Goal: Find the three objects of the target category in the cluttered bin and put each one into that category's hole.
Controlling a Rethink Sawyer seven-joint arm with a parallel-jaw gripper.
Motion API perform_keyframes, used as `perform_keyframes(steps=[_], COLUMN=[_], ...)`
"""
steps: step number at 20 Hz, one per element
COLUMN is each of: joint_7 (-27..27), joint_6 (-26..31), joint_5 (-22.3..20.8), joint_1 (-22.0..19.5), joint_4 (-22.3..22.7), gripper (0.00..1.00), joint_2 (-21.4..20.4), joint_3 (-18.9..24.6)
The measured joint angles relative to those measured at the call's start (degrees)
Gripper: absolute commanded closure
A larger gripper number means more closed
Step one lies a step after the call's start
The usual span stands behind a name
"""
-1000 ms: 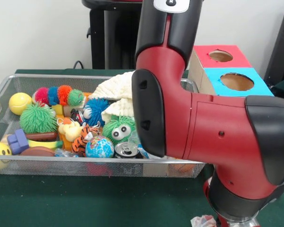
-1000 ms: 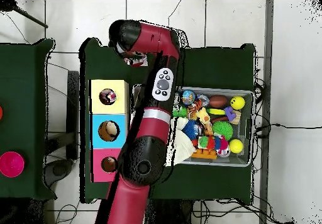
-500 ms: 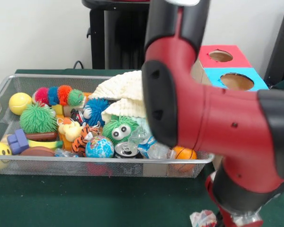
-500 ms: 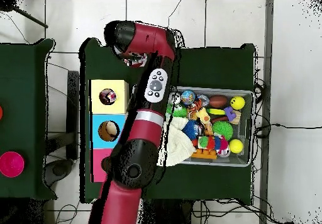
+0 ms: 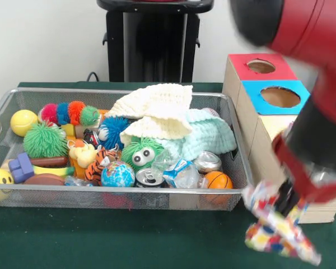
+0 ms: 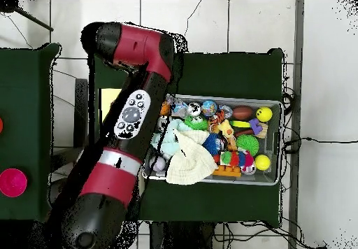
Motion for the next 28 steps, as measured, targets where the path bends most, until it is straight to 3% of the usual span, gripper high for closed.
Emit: perform_keyframes(steps=[2, 5, 8, 14, 28], joint_7=[0.0, 0.0, 0.0, 0.0, 0.0], joint_6=[-0.33, -0.9, -2.43, -4.86, -9.57], joint_5=[-2.78, -4.29, -6.96, -11.07, -17.82], joint_1=[2.59, 3.81, 4.75, 4.81, 6.03], joint_4=[5.18, 8.4, 13.81, 19.99, 30.46], gripper=[1.0, 1.0, 1.0, 1.0, 1.0], joint_2=[-4.9, -8.17, -14.02, -19.88, -25.72], joint_3=[2.96, 4.98, 8.63, 12.42, 19.55])
